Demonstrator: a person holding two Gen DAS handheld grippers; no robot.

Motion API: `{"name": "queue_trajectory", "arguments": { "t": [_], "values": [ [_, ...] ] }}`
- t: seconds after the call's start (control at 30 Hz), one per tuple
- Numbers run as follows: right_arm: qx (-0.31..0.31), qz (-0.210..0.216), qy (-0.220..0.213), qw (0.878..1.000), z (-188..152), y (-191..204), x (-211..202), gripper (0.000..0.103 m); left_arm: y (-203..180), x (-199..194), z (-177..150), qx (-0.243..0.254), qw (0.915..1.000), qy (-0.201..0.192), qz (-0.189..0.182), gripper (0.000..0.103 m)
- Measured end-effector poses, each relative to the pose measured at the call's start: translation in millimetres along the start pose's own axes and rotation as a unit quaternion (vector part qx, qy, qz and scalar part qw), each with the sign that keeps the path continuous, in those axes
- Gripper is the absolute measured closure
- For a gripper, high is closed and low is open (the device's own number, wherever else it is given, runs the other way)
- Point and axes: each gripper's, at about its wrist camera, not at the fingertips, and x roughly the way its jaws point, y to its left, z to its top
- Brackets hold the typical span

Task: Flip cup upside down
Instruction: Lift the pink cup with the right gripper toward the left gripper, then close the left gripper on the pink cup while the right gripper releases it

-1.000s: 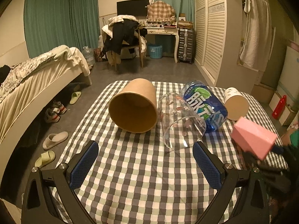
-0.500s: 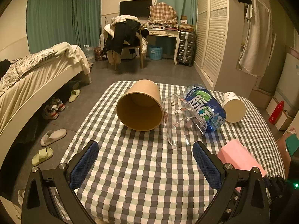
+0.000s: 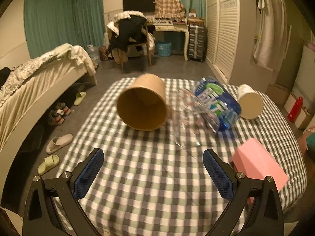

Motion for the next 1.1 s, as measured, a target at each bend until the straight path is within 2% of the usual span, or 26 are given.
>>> {"name": "queue_trajectory", "arguments": {
  "t": [0.07,0.17,0.23,0.3,0.4,0.5,0.63,0.73,0.8,0.93,1.0,1.03,1.1],
  "values": [
    [-0.003,-0.013,-0.019,1.0,12.7,-17.8,-6.2,0.007,-8.9,-0.1,1.9,-0.001,0.9999,0.008,-0.008,0.0],
    [0.024,-0.026,-0.023,0.999,20.7,-48.0,-0.7,0.006,-27.3,-4.2,7.6,-0.009,0.9994,0.022,-0.026,0.0],
    [0.069,-0.007,-0.014,0.997,14.1,-68.2,8.9,0.006,-44.4,-5.1,13.4,-0.008,0.9986,0.033,-0.039,0.0],
    [0.103,0.027,-0.004,0.994,5.7,-84.1,21.3,0.006,-64.2,-2.1,19.6,0.004,0.9985,0.048,-0.027,0.0],
    [0.134,0.028,0.019,0.99,-3.2,-105.2,39.0,0.006,-85.0,6.3,25.6,0.011,0.9973,0.07,-0.017,0.0],
    [0.16,0.042,0.018,0.986,-11.8,-124.1,46.5,0.006,-102.3,19.5,33.2,0.011,0.9935,0.106,-0.04,0.0],
    [0.184,0.026,0.028,0.982,-18.7,-139.7,57.0,0.006,-125.0,36.5,37.5,0.034,0.9882,0.143,-0.045,0.001],
    [0.203,0.047,0.023,0.978,-21.9,-147.9,58.0,0.006,-128.7,51.3,37.2,0.038,0.9832,0.172,-0.048,0.001],
    [0.206,0.046,0.022,0.977,-22.7,-148.1,57.1,0.006,-126.7,59.3,36.1,0.029,0.9799,0.19,-0.053,0.002],
    [0.208,0.049,0.019,0.977,-22.9,-148.4,55.7,0.006,-130.6,71.6,31.3,0.041,0.9738,0.217,-0.055,0.022],
    [0.21,0.047,0.017,0.977,-22.2,-148.2,54.0,0.006,-136.9,80.5,28.6,0.049,0.9687,0.234,-0.068,0.027],
    [0.21,0.044,0.015,0.977,-22.1,-148.3,52.8,0.006,-138.5,83.7,27.4,0.048,0.9669,0.239,-0.075,0.036],
    [0.21,0.043,0.012,0.977,-21.8,-148.1,50.5,0.006,-144.0,87.2,28.5,0.053,0.9657,0.242,-0.077,0.041]
  ]
}}
